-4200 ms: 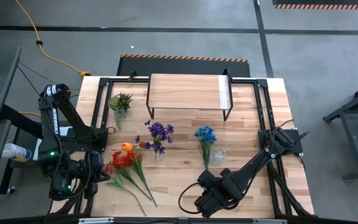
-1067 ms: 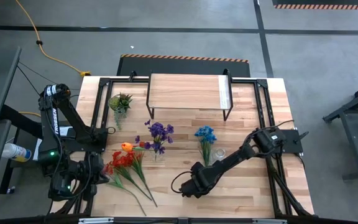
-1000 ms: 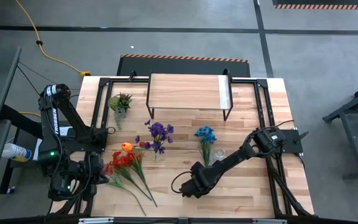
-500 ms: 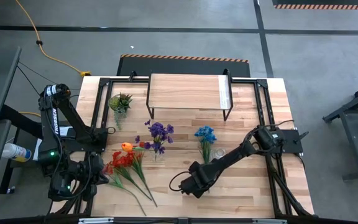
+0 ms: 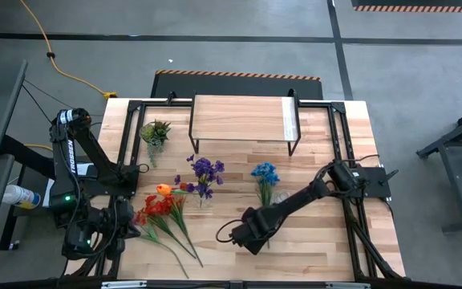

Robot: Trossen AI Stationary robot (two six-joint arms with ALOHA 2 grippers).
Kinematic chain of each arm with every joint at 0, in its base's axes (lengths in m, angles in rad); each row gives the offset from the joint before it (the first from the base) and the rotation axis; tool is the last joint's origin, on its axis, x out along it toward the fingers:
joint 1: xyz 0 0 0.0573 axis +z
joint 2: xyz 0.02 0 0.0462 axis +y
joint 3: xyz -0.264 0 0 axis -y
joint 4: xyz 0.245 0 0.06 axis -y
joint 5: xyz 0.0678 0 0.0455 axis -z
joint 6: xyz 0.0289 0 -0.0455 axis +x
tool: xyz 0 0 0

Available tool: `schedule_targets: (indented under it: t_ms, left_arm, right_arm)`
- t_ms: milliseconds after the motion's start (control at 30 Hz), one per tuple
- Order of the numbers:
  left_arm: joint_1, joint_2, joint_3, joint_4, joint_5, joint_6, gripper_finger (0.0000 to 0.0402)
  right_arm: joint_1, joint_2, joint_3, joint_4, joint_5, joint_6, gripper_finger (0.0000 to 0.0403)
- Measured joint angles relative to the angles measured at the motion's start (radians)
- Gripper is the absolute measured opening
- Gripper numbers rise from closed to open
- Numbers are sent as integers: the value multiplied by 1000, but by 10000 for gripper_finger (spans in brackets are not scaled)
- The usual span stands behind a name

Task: Pick and place flowers into a vace then onto a shelf
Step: Put the blue flower into the left transparent flower vase

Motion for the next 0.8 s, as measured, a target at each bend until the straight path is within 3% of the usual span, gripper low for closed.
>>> schedule_targets:
  t_ms: [800]
  left_arm:
    - [0, 0, 0, 39, 0, 0, 56]
  right_arm:
    - [-14, 0, 1, 32, -61, -8, 25]
